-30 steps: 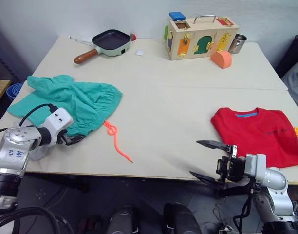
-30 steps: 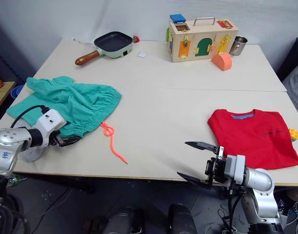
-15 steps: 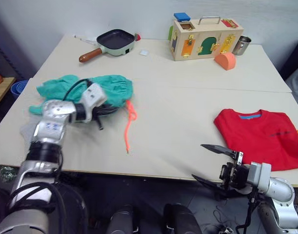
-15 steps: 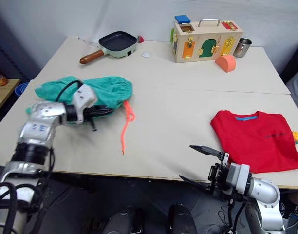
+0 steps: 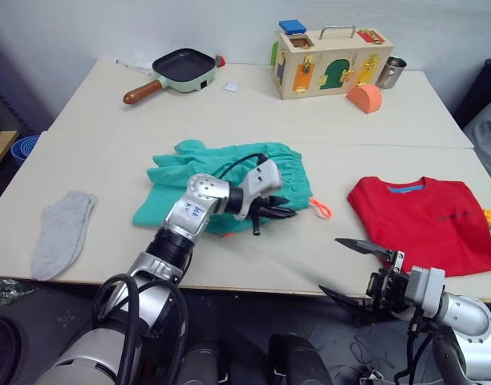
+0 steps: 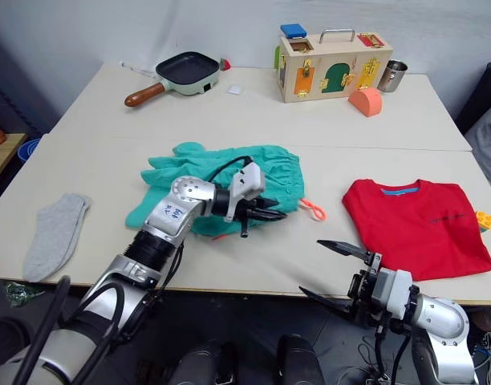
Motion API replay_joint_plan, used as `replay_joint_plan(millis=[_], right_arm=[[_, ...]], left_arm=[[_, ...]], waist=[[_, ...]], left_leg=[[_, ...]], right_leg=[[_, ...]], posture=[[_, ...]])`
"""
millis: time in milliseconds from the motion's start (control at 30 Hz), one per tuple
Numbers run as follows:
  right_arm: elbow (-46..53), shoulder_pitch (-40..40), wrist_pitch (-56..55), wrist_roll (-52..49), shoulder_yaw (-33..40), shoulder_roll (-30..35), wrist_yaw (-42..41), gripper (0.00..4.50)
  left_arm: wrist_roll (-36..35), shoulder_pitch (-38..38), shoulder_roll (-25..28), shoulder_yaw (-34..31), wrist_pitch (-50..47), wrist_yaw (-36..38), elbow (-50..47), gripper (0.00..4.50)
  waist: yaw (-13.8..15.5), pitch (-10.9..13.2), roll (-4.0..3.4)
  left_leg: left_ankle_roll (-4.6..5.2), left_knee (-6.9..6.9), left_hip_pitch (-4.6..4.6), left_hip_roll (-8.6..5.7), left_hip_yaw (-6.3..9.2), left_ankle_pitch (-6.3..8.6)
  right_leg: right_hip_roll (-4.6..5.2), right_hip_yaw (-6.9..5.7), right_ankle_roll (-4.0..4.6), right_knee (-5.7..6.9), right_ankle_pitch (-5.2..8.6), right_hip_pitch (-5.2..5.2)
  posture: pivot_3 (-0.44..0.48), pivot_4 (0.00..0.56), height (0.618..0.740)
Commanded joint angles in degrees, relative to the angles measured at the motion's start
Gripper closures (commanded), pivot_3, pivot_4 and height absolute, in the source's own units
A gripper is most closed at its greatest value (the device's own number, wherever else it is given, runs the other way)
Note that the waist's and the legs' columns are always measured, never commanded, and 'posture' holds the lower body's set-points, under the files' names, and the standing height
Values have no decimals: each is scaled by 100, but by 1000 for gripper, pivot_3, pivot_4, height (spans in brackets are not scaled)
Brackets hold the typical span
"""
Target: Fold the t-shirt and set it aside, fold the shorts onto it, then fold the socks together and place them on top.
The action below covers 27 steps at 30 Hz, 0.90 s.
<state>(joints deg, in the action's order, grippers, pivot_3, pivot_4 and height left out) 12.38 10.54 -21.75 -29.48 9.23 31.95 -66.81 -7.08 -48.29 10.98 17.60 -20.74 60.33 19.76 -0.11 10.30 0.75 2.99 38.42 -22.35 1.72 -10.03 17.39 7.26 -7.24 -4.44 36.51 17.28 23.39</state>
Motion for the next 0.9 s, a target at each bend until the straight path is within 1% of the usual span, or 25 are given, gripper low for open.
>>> replay_joint_plan(millis=[33,100,167,233,300,367,433,533,600,667,767,867,900], right_arm=[[73,-166,254,92,83,287,106,0],[-101,-462,538,261,-19,470,164,0],[-186,-681,749,418,-142,589,204,0],[-284,-994,878,701,-320,689,254,0],[-469,-1419,966,1048,-546,705,349,0],[-676,-1794,954,1416,-820,684,392,0],[-1007,-2161,783,1808,-1093,620,443,0],[-1701,-2833,651,2448,-1449,549,673,0],[-2188,-3263,644,2878,-1656,543,857,0],[-2538,-3526,615,3096,-1802,537,926,0],[-2866,-3849,569,3198,-1898,463,987,644],[-3054,-4116,600,3234,-1983,404,953,1694],[-3083,-4156,586,3228,-2000,392,940,2050]], left_arm=[[-381,303,322,-364,-173,115,-878,2226],[-742,654,881,-782,138,595,-1367,1600],[-866,897,1372,-1026,293,792,-1604,976],[-890,1188,1901,-1251,536,996,-1688,366],[-757,1499,2434,-1415,955,1175,-1621,366],[-507,1794,2895,-1439,1472,1284,-1460,366],[-293,2071,3213,-1494,1868,1197,-1307,366],[45,2407,3440,-1506,2399,895,-1047,366],[283,2502,3419,-1540,2489,462,-855,366],[644,2453,3328,-1444,2568,-23,-525,366],[984,2321,3239,-1284,2792,-429,-133,342],[1161,2098,3127,-1306,2670,-919,147,973],[1212,2059,3135,-1291,2691,-994,213,1255]], waist=[[-16,0,0],[-92,0,0],[-147,0,-1],[-142,0,-1],[-146,0,-3],[-147,0,-3],[-133,0,-3],[-108,0,-3],[-114,1,-4],[-108,1,-4],[-102,-2,-10],[-128,-4,-12],[-135,-4,-12]], left_leg=[[-1,1,0,1,0,-1],[-5,1,3,5,0,-3],[-12,-2,6,8,3,-8],[-19,-7,7,9,14,-13],[-20,-9,8,6,16,-13],[-18,-9,7,2,16,-13],[-17,-11,6,0,16,-13],[-15,-12,1,-3,20,-11],[-12,-11,-3,-7,19,-11],[-10,-11,-5,-8,19,-12],[-11,-11,-2,-7,21,-13],[-6,-10,5,-8,16,-18],[-6,-10,5,-8,16,-21]], right_leg=[[1,0,0,0,0,0],[0,5,1,1,0,0],[1,4,5,5,2,0],[3,-4,13,11,7,0],[6,-7,15,13,8,-1],[11,-7,15,13,8,0],[14,-9,15,12,8,1],[20,-16,16,10,8,2],[23,-17,15,8,8,4],[25,-18,15,12,8,7],[24,-22,15,18,8,3],[24,-20,15,31,8,-1],[25,-20,14,35,8,0]], posture=[[0,150,740],[0,150,740],[0,150,740],[0,150,740],[0,150,740],[0,150,740],[0,150,740],[0,150,740],[0,150,740],[0,150,740],[0,150,740],[0,150,740],[0,150,740]])
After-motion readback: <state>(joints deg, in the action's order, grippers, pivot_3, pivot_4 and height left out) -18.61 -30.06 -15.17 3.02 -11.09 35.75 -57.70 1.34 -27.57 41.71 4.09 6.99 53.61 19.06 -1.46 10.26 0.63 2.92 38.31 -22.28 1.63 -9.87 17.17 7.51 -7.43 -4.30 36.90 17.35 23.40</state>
